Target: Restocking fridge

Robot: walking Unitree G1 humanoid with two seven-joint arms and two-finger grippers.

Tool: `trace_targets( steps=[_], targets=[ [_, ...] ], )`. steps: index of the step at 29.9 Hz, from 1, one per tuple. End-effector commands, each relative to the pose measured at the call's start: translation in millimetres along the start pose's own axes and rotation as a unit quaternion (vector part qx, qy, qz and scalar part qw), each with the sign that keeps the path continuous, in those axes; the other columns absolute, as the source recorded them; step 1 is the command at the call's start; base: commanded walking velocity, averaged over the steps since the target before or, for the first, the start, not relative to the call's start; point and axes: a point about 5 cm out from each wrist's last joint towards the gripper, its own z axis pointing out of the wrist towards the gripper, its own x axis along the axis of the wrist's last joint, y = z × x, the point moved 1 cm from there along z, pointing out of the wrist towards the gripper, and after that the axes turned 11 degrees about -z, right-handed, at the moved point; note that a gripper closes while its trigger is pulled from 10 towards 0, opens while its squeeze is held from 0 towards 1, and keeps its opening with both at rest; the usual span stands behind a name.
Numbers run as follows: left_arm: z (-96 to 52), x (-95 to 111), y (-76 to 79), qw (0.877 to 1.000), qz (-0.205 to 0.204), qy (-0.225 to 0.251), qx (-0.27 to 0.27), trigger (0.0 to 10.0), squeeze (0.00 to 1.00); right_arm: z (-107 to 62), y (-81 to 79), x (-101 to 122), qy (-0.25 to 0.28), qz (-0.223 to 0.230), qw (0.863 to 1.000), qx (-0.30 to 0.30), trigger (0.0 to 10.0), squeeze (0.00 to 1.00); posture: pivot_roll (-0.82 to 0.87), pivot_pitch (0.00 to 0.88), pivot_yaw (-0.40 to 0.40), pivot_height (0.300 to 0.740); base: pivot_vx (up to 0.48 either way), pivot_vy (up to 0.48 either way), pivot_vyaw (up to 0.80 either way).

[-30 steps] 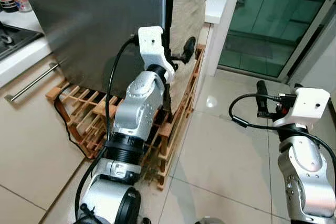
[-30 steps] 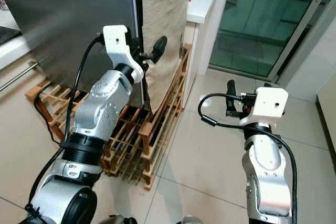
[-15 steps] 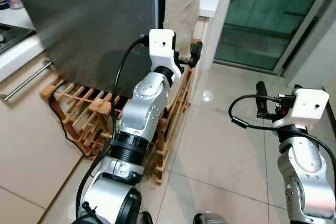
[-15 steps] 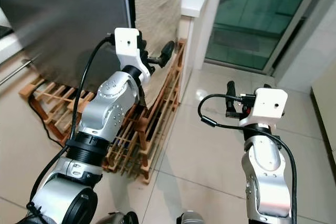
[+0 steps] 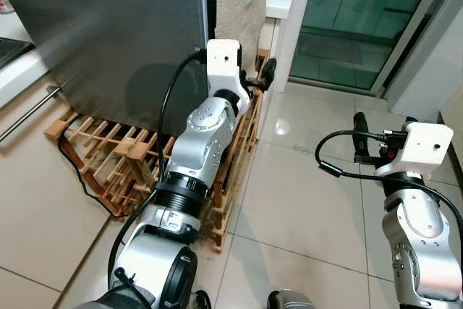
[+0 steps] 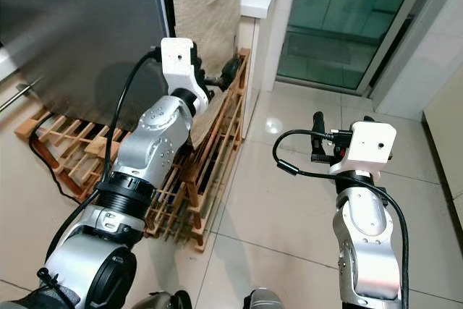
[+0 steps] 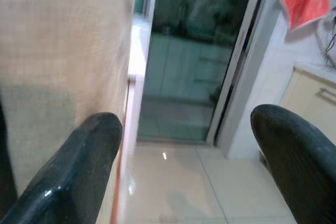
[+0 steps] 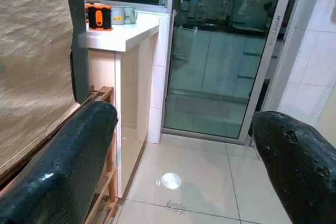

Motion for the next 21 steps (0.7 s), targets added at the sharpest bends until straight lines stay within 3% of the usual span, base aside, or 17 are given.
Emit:
trace_targets(
  steps=[1,12,21],
  targets=[
    [-7.3,6.6,-6.2,1.0,0.012,0.017,0.001,10.0,0.0,-3.1,1.4,-3.0,-0.005,0.002,1.0,-0.004,10.0,0.0,-0.2,0.039,0.024,0.728,0.0,0.0,0.0],
    [-35.4,13.8,4.7,0.997,-0.004,0.022,-0.076,10.0,0.0,0.8,-1.9,-5.5,-0.008,0.001,1.0,0.008,10.0,0.0,-0.17,0.032,0.014,0.728,0.0,0.0,0.0],
    [-55.1,12.3,-8.3,0.997,0.003,-0.005,-0.083,10.0,0.0,1.4,-3.2,-7.7,-0.01,0.0,1.0,0.01,10.0,0.0,-0.17,0.014,0.017,0.728,0.0,0.0,0.0]
  ],
)
